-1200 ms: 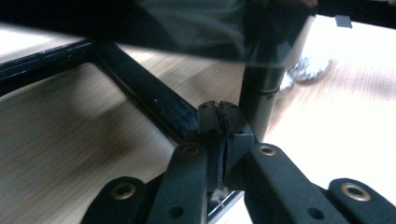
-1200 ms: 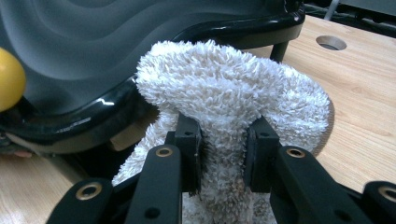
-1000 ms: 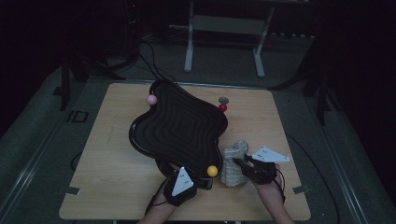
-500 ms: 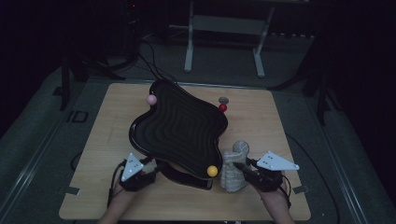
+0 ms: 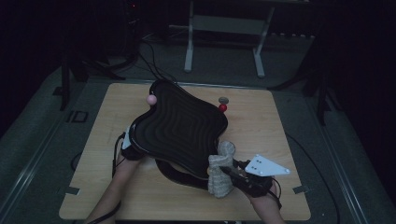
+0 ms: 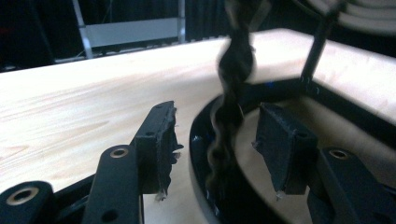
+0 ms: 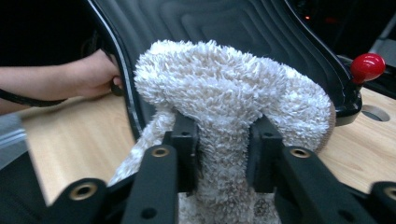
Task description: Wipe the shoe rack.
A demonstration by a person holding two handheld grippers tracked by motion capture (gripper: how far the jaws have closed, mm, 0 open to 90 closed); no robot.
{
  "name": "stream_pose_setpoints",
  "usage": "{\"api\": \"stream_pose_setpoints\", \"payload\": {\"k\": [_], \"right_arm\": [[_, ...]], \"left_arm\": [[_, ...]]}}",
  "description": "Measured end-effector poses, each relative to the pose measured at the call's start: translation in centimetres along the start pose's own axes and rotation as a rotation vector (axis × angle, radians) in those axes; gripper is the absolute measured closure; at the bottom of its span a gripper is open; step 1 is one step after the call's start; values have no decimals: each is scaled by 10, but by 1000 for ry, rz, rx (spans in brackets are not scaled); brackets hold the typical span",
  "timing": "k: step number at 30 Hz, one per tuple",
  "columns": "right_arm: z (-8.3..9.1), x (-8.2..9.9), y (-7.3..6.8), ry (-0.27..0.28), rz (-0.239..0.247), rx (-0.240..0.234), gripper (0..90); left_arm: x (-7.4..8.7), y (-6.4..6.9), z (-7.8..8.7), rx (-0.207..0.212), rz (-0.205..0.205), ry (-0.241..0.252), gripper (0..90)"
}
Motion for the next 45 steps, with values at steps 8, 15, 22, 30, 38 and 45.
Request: {"api": "stream_pose_setpoints", "payload": {"k": [8, 15, 22, 30, 38, 45], "right_arm": [[-6, -1, -5, 7, -70, -68, 565], [-14, 3, -26, -26, -23, -96, 505], [-16, 4, -26, -24, -29, -105, 519], [-17, 4, -24, -27, -25, -99, 551], [-14, 5, -14, -32, -24, -75, 634], [-13, 8, 4, -52, -22, -33, 657]], "left_arm": [[-8, 6, -22, 5, -38, 3, 594], [-10, 8, -26, 3, -27, 7, 741], [-10, 7, -26, 18, -47, -7, 750], [-10, 4, -19, 18, -48, -12, 754], [-6, 2, -6, 34, -43, -31, 752], [-1, 6, 9, 53, -57, -52, 752]]}}
Point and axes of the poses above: each handheld gripper's, and its own axes: z roughly backward along the jaws, x roughly out of its underside, y roughly to its right, the point moved 8 cm from there along -z, roughly forward along the jaws, and after that the axes turned 14 degrees about z, right-handed, at the moved point
